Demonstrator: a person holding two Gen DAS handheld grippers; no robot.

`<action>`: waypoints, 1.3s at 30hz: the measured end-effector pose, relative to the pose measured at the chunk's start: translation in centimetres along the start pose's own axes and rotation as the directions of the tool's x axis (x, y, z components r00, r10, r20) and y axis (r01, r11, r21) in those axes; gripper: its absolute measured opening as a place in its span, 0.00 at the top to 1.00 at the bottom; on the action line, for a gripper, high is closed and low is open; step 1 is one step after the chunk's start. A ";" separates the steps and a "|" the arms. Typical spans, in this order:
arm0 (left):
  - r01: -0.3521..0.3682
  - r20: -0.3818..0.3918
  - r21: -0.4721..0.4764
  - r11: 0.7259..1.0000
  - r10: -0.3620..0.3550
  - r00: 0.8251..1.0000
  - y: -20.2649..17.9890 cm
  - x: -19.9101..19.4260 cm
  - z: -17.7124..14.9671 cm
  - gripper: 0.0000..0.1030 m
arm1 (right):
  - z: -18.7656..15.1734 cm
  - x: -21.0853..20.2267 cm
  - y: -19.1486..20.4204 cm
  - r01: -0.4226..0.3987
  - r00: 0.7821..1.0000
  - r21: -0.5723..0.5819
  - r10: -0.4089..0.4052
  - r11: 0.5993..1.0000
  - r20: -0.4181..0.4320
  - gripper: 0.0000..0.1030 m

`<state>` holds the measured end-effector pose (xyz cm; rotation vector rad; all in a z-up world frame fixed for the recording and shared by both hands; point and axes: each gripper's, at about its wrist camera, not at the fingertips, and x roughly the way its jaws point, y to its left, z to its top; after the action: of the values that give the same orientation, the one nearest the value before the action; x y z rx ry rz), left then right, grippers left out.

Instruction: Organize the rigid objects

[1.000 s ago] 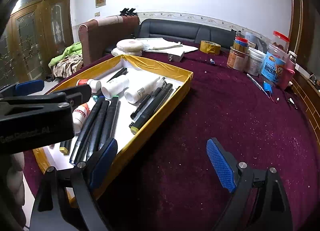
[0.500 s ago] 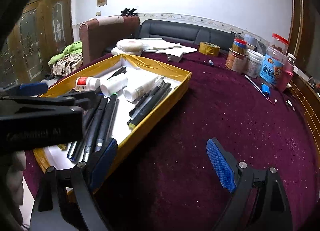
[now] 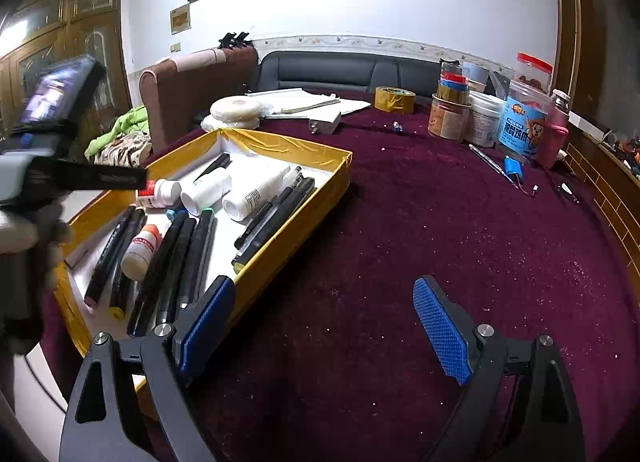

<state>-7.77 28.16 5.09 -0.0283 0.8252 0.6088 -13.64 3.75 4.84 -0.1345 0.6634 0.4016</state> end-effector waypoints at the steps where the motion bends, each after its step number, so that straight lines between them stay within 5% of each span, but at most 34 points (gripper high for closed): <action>1: -0.041 -0.008 0.021 0.999 0.041 0.999 -0.2 0.9 0.2 0.00 | 0.1 -0.1 0.0 0.001 1.000 -0.003 -0.001 1.000 0.003 0.15; 9: -0.199 0.017 0.161 0.967 0.199 0.980 -2.2 2.8 0.5 0.00 | 0.1 0.3 0.1 -0.006 1.000 0.005 0.006 1.000 -0.006 0.15; 16: -0.114 0.068 0.194 0.974 0.102 0.992 -3.2 0.1 0.6 0.00 | 0.0 0.5 -0.3 -0.011 1.000 0.027 0.011 1.000 -0.007 0.15; 20: -0.181 0.101 0.300 0.937 0.158 0.982 -5.5 0.3 -0.2 0.00 | -0.1 0.4 -0.6 -0.014 1.000 0.038 0.014 0.999 -0.006 0.15; 24: -0.166 0.040 0.357 0.919 0.163 0.986 -7.2 2.0 0.2 0.00 | -0.2 0.2 -0.8 -0.011 1.000 0.048 0.011 0.999 -0.001 0.15; 29: -0.192 0.054 0.373 0.908 0.186 0.981 -8.1 2.6 1.2 0.00 | -0.4 0.1 -0.6 -0.012 1.000 0.061 0.012 0.998 -0.007 0.15; 39: -0.094 -0.036 0.387 0.917 0.117 0.992 -8.5 2.0 2.5 0.00 | -0.6 0.1 -0.4 -0.018 1.000 0.066 0.019 0.998 -0.017 0.15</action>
<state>-0.59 22.74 3.66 0.3615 0.9967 0.5400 -13.69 3.24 4.32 -0.0696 0.6948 0.3960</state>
